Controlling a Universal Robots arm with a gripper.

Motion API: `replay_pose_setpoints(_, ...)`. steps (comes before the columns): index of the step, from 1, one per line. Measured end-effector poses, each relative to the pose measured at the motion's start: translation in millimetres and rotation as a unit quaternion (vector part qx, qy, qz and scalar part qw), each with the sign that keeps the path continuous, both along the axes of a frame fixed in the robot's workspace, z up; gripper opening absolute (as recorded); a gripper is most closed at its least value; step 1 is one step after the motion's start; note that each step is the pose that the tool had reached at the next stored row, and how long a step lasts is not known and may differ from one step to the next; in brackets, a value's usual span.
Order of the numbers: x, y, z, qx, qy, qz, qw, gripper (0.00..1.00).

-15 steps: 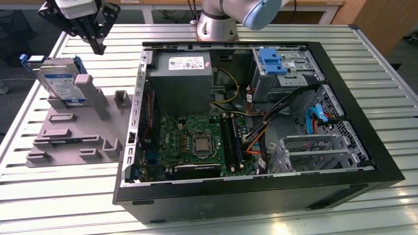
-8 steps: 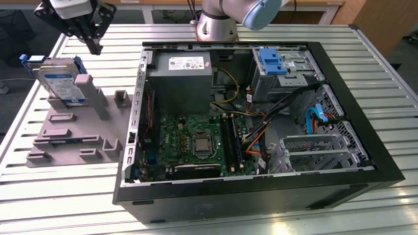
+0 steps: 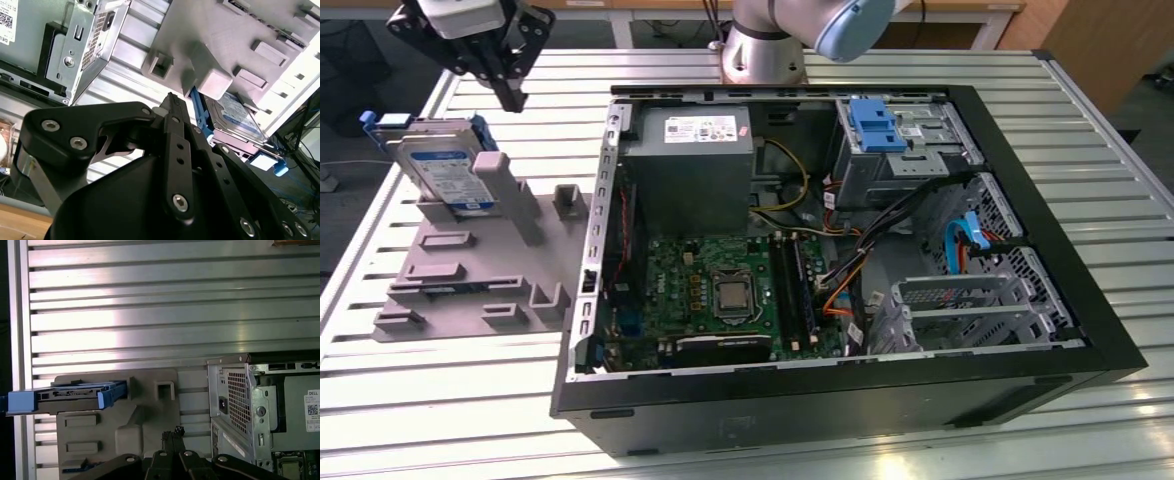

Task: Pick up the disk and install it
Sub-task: 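Reach for the disk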

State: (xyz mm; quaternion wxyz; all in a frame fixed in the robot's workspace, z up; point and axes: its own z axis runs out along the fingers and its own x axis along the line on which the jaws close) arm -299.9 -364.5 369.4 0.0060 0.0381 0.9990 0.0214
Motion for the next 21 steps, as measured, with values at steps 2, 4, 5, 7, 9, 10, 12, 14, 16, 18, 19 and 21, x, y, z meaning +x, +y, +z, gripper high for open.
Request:
replay_pose_setpoints(2, -1.2, 0.1, -0.1, 0.0000, 0.0000, 0.000, 1.0000, 0.11)
replay_pose_setpoints(4, -2.5, 0.1, -0.2, 0.0000, 0.0000, 0.000, 1.0000, 0.11)
replay_pose_setpoints(5, -3.1, 0.2, -0.3, 0.0000, 0.0000, 0.000, 1.0000, 0.11)
replay_pose_setpoints(7, -3.5, 0.2, -0.3, 0.0000, 0.0000, 0.000, 1.0000, 0.11)
replay_pose_setpoints(9, -3.6, 0.2, -0.3, 0.0000, 0.0000, 0.000, 1.0000, 0.11)
replay_pose_setpoints(10, -3.6, 0.2, -0.3, 0.0000, 0.0000, 0.000, 1.0000, 0.11)
replay_pose_setpoints(12, -3.8, 0.2, -0.3, 0.0000, 0.0000, 0.000, 1.0000, 0.11)
replay_pose_setpoints(14, -4.2, 0.2, -0.3, 0.0000, 0.0000, 0.000, 1.0000, 0.11)
replay_pose_setpoints(16, -4.7, 0.2, -0.3, 0.0000, 0.0000, 0.000, 1.0000, 0.11)
replay_pose_setpoints(18, -5.4, 0.3, -0.3, 0.0000, 0.0000, 0.000, 1.0000, 0.11)
replay_pose_setpoints(19, -5.7, 0.3, -0.3, 0.0000, 0.0000, 0.000, 1.0000, 0.11)
replay_pose_setpoints(21, -6.5, 0.4, -0.4, 0.0000, 0.0000, 0.000, 1.0000, 0.11)
